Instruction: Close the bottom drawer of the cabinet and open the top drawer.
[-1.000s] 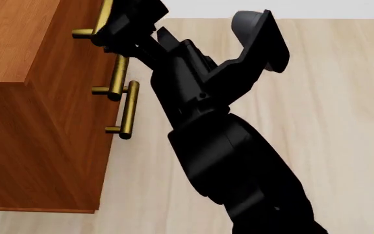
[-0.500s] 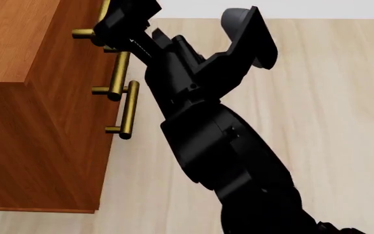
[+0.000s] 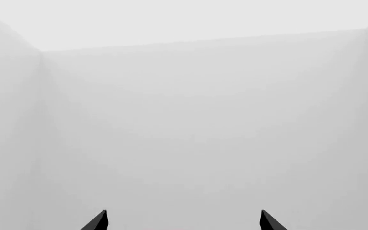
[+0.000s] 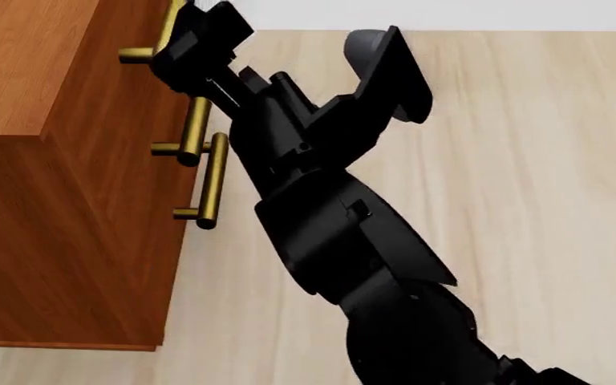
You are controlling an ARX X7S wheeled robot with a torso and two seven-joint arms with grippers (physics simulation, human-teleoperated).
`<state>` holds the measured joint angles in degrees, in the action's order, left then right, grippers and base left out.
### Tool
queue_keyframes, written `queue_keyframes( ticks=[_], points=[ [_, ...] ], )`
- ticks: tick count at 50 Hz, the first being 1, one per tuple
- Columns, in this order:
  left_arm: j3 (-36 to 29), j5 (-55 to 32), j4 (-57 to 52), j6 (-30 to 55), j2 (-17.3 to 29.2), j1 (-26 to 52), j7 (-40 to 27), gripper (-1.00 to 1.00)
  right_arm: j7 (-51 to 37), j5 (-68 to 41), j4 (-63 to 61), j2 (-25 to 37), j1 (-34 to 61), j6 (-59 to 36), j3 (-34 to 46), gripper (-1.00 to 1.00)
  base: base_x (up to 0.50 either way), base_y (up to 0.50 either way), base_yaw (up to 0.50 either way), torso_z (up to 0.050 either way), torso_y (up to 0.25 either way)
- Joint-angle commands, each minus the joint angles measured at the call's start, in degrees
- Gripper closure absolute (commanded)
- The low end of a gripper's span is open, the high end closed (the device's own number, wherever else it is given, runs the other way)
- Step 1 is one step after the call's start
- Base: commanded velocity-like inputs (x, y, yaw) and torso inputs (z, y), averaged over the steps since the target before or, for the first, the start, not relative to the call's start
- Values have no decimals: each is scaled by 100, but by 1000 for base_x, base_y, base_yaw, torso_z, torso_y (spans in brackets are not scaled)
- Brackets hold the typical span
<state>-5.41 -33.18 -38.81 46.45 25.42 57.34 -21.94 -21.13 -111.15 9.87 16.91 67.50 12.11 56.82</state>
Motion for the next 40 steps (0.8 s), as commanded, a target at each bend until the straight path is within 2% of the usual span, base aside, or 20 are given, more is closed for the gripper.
queue_keyframes(
  ticks=[1,40],
  points=[
    [-3,-8,5,-14,28,-24,-11,-100,234,-88,431,-169,42,-164,68,-100,0,0,0,0,0],
    [22,-54,35,-65,105,-46,-49,-100,811,-259,1208,-655,275,-734,305,-100,0,0,0,0,0]
  ],
)
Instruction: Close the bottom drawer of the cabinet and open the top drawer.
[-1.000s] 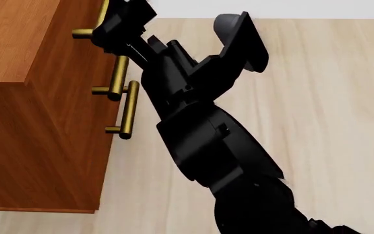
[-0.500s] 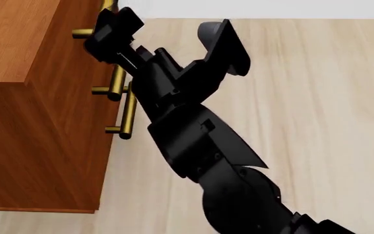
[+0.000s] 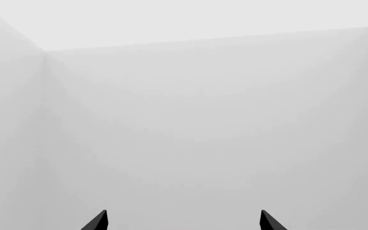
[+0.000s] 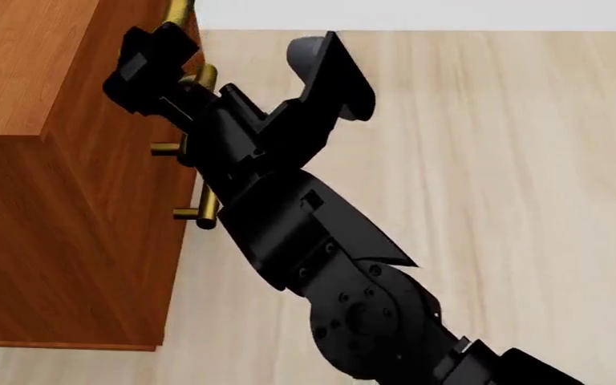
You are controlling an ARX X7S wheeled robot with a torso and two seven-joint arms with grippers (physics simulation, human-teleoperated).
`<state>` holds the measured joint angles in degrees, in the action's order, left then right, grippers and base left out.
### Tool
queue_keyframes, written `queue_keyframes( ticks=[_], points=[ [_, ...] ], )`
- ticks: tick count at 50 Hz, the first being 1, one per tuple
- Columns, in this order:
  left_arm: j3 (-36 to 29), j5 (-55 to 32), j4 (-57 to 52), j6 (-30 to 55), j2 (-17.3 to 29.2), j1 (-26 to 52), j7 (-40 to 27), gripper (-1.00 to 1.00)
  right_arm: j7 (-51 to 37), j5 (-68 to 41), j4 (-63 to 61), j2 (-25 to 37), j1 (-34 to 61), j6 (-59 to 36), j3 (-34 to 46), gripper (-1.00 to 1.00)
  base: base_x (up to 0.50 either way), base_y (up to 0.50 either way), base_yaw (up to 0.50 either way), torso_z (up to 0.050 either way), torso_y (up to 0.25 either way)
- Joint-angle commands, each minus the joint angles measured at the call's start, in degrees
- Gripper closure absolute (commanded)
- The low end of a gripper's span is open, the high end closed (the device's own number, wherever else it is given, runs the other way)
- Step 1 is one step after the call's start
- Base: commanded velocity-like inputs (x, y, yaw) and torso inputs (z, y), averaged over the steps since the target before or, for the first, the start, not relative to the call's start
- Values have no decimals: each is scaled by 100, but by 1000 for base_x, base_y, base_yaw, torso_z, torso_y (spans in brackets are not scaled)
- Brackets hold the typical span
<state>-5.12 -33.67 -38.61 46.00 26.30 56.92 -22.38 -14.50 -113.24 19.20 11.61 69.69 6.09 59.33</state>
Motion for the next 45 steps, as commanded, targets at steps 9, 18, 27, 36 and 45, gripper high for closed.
queue_keyframes(
  ticks=[9,18,27,36,45],
  points=[
    [-22,5,31,-52,28,-28,-9,-100,222,-63,440,-195,73,-182,87,-100,0,0,0,0,0],
    [-17,-13,19,-43,48,-21,-26,-100,317,-98,624,-272,105,-250,111,-100,0,0,0,0,0],
    [-41,14,79,-100,56,-34,-13,-100,596,-186,1235,-509,290,-457,165,-100,0,0,0,0,0],
    [-60,37,129,-150,66,-41,-4,-100,741,-220,1525,-634,364,-549,207,-100,0,1,1,0,0],
    [-61,36,144,-170,85,-47,-5,-100,818,-246,1749,-734,509,-653,244,-100,3,3,4,0,0]
  ],
)
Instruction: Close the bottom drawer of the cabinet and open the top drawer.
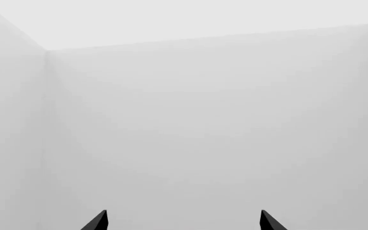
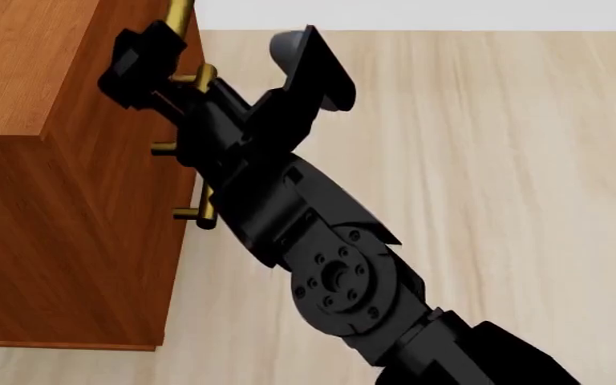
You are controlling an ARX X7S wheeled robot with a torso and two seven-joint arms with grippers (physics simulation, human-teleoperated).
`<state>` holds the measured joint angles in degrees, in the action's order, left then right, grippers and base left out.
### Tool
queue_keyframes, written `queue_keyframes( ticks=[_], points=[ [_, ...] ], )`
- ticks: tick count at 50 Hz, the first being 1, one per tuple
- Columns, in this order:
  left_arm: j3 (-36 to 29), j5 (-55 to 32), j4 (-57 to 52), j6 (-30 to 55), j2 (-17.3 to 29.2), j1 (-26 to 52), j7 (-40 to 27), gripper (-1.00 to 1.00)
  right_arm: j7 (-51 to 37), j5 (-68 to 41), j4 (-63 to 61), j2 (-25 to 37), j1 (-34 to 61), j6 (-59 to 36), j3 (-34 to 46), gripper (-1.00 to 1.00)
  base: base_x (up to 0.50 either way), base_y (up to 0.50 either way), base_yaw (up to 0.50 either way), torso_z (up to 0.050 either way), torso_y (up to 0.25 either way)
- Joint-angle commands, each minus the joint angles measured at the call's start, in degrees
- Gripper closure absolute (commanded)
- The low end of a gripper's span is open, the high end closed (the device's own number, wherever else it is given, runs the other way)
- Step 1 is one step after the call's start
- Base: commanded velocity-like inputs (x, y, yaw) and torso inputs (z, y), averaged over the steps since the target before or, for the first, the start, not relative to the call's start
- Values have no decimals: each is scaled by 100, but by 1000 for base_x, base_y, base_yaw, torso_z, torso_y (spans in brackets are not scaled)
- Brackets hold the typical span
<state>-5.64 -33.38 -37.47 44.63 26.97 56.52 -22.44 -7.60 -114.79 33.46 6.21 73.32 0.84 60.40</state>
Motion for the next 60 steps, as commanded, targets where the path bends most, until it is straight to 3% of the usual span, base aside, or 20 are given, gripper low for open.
queue_keyframes(
  ticks=[1,5,6,60],
  points=[
    [1,1,30,-35,18,-12,-2,-100,129,-99,308,-193,149,-132,134,-100,0,3,5,0,0],
    [-7,15,43,-67,28,-44,5,-100,102,-87,236,-176,111,-98,142,-100,3,3,5,0,0],
    [-8,15,41,-68,31,-45,4,-100,84,-74,216,-171,93,-76,149,100,13,3,5,0,0],
    [-25,-176,-91,71,14,96,-156,-100,-684,-444,-1328,604,-337,737,-619,100,0,0,0,0,1]
  ],
)
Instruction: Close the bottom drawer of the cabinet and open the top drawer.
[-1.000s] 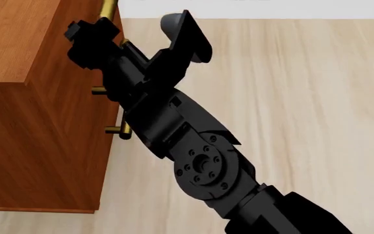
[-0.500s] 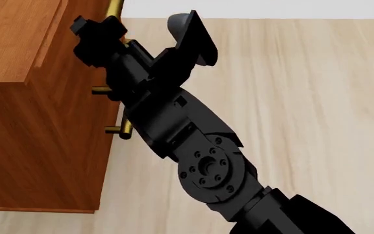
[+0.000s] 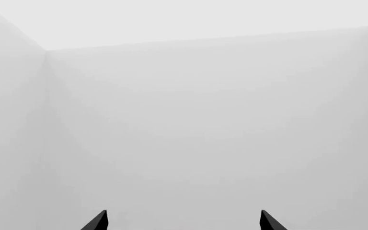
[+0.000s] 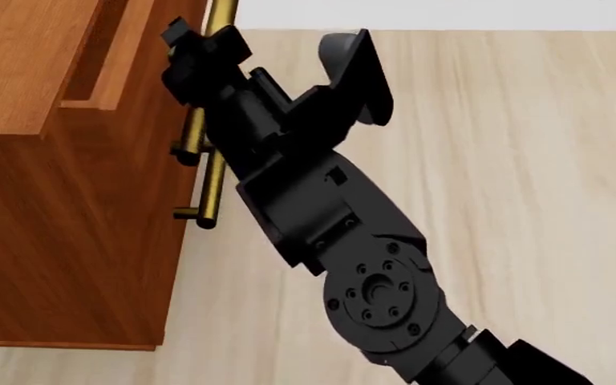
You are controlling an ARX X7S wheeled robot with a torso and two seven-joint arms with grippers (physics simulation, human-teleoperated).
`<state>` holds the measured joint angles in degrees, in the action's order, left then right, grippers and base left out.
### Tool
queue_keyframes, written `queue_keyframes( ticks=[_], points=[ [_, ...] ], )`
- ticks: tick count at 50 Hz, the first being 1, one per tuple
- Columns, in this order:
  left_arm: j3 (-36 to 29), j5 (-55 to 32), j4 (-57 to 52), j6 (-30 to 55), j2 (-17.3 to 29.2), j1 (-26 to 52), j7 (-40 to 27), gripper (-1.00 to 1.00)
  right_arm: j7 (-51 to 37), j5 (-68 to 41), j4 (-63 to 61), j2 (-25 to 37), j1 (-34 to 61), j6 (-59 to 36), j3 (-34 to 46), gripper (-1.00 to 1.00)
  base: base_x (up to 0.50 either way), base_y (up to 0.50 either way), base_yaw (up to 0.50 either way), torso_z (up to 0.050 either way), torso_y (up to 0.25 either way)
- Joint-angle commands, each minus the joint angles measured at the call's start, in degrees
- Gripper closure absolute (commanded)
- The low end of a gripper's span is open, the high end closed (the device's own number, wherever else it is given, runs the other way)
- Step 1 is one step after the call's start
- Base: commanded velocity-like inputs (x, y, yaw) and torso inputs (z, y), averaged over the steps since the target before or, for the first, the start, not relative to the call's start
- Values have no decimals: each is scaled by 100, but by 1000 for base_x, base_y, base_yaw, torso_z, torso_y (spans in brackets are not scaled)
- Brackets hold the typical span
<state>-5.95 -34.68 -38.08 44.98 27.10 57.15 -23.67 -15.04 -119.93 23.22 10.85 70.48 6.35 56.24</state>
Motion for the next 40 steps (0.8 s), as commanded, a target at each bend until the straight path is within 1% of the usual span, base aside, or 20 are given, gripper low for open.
queue_keyframes(
  ticks=[1,18,40],
  points=[
    [4,-49,-33,37,3,34,-35,-100,46,49,-346,155,-76,217,-238,100,0,0,-1,0,10],
    [-4,-114,-50,89,-4,121,-79,-100,-98,-209,-753,301,-386,631,-670,100,-1,0,-1,0,2],
    [52,-243,-142,158,17,158,-145,-100,-255,-294,-1343,532,-714,1079,-1066,100,-1,0,-1,1,2]
  ],
)
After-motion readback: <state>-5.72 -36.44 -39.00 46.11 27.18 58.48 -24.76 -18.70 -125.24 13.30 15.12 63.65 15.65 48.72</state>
